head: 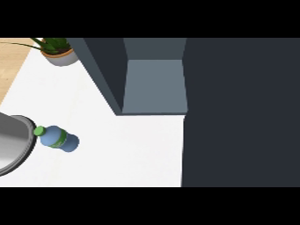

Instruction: Pick up the bottled water, place it into the cabinet and close the cabinet

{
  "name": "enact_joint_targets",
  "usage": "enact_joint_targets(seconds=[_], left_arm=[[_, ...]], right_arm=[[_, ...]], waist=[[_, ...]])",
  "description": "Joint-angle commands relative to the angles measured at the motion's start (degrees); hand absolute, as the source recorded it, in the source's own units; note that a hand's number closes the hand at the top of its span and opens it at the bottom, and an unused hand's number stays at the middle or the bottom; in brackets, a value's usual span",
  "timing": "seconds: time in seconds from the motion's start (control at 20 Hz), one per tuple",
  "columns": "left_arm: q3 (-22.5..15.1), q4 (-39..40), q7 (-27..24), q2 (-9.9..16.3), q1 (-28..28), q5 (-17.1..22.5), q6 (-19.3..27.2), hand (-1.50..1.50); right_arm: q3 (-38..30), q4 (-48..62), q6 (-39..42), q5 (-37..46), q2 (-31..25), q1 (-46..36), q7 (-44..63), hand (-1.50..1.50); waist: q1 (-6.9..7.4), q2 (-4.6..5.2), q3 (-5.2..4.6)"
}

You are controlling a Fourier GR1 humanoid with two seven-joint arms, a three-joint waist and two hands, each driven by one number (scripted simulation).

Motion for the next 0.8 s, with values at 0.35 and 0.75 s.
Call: enact_joint_targets(seconds=[0.35,0.75], left_arm=[[3.9,10.5,-3.2,-0.1,-3.6,5.1,1.3,-1.5],[14.8,28.3,-14.1,0.5,-7.3,12.7,-6.8,-1.5]], right_arm=[[1.1,-13.2,1.3,-4.3,0.4,8.8,2.6,-1.5],[-3.1,-8.3,6.8,-5.8,-0.2,14.2,-7.6,-1.5]], waist=[[-0.45,0.17,-0.07],[-0.72,0.1,-0.07]])
